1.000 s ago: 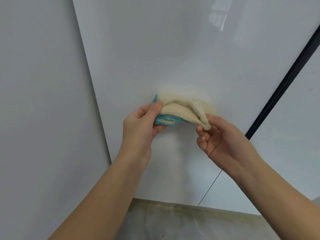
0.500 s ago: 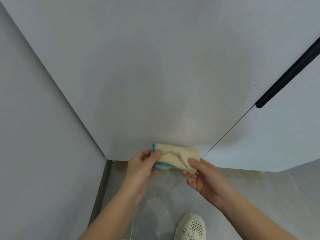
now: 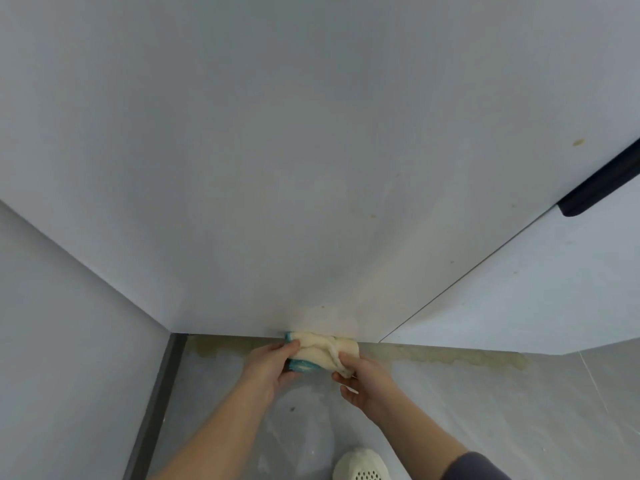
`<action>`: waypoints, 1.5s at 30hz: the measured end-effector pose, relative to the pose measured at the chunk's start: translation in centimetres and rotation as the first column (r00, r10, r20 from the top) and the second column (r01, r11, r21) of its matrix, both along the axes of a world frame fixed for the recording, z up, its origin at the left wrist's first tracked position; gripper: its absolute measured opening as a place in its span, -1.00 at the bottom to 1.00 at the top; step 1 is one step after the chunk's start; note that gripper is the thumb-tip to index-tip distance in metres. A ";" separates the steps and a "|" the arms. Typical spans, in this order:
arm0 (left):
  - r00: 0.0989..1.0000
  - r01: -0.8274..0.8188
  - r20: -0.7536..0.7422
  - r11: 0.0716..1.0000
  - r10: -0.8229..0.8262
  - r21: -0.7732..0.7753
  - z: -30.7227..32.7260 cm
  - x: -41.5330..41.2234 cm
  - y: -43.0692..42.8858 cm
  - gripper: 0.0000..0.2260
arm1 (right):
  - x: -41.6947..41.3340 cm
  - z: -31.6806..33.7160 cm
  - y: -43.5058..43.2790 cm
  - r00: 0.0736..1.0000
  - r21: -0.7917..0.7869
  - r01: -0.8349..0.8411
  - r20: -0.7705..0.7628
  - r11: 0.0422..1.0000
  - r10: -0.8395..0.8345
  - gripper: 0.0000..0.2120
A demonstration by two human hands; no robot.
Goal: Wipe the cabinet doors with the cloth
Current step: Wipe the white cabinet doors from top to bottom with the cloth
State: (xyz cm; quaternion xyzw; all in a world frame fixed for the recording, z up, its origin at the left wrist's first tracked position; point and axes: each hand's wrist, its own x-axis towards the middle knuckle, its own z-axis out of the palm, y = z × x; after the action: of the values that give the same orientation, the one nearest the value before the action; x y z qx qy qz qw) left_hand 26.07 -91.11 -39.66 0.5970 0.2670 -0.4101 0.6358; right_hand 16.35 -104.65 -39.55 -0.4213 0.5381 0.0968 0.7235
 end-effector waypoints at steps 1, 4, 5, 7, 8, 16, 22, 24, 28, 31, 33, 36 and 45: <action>1.000 0.004 -0.016 1.000 -0.004 0.004 -0.3 0.1 -0.1 -0.90 | 0.1 -0.3 -0.1 1.000 0.003 0.004 -0.017 1.000 -0.004 -0.92; 0.995 0.000 -0.099 1.000 0.000 0.008 -1.0 -0.5 0.0 -0.92 | -0.2 -1.1 -0.2 0.997 0.002 -0.006 -0.081 1.000 0.006 -0.93; 0.992 -0.004 -0.126 1.000 0.006 0.013 -1.3 -0.8 0.1 -0.90 | -0.4 -1.4 -0.2 0.995 0.006 -0.008 -0.103 1.000 0.009 -0.92; 0.988 -0.026 -0.148 0.999 0.032 0.038 -2.0 -1.1 0.0 -0.81 | -0.5 -1.8 0.0 0.992 0.017 -0.007 -0.128 1.000 0.009 -0.92; 0.988 -0.040 -0.148 0.998 0.046 0.042 -2.2 -1.1 -0.2 -0.78 | -0.4 -2.0 0.0 0.992 0.017 0.001 -0.128 1.000 0.001 -0.92; 0.983 -0.163 -0.081 0.986 0.167 0.043 -2.0 -0.2 -1.9 -0.81 | 1.3 -1.7 -1.0 0.993 -0.026 0.106 -0.047 0.994 -0.107 -0.93; 0.980 -0.188 -0.065 0.982 0.188 0.016 -0.4 -0.3 -1.7 -0.84 | 1.1 0.0 -1.2 0.987 0.014 0.160 -0.007 0.987 -0.160 -0.93; 0.979 -0.194 -0.056 0.981 0.194 -0.006 0.9 -0.4 -1.6 -0.83 | 1.0 1.2 -1.3 0.986 0.022 0.166 0.007 0.986 -0.166 -0.92; 0.980 -0.198 -0.006 0.979 0.198 -0.053 3.9 -0.6 -1.1 -0.83 | 0.7 4.8 -1.3 0.983 0.055 0.176 0.052 0.983 -0.178 -0.93; 0.982 -0.184 0.032 0.979 0.187 -0.087 6.9 -0.7 -0.7 -0.84 | 0.5 8.5 -1.3 0.979 0.070 0.173 0.099 0.982 -0.180 -0.95; 0.981 -0.177 0.058 0.978 0.184 -0.111 9.3 -0.7 -0.5 -0.87 | 0.3 11.4 -1.2 0.977 0.073 0.161 0.129 0.984 -0.169 -0.95; 0.979 -0.160 0.104 0.974 0.178 -0.158 12.9 -0.8 -0.3 -0.91 | 0.0 15.2 -1.1 0.969 0.079 0.150 0.184 0.985 -0.163 -0.96; 0.948 -0.069 0.274 0.945 0.162 -0.320 24.3 -1.4 0.3 -0.93 | -1.5 27.1 -0.6 0.908 0.059 0.139 0.390 0.989 -0.151 -0.97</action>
State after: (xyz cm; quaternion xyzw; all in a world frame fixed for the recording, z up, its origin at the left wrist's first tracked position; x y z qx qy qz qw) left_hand 24.63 -90.80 -15.37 0.5289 0.1366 -0.3136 0.7767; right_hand 14.87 -105.22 -12.47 -0.3803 0.4101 -0.0357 0.8282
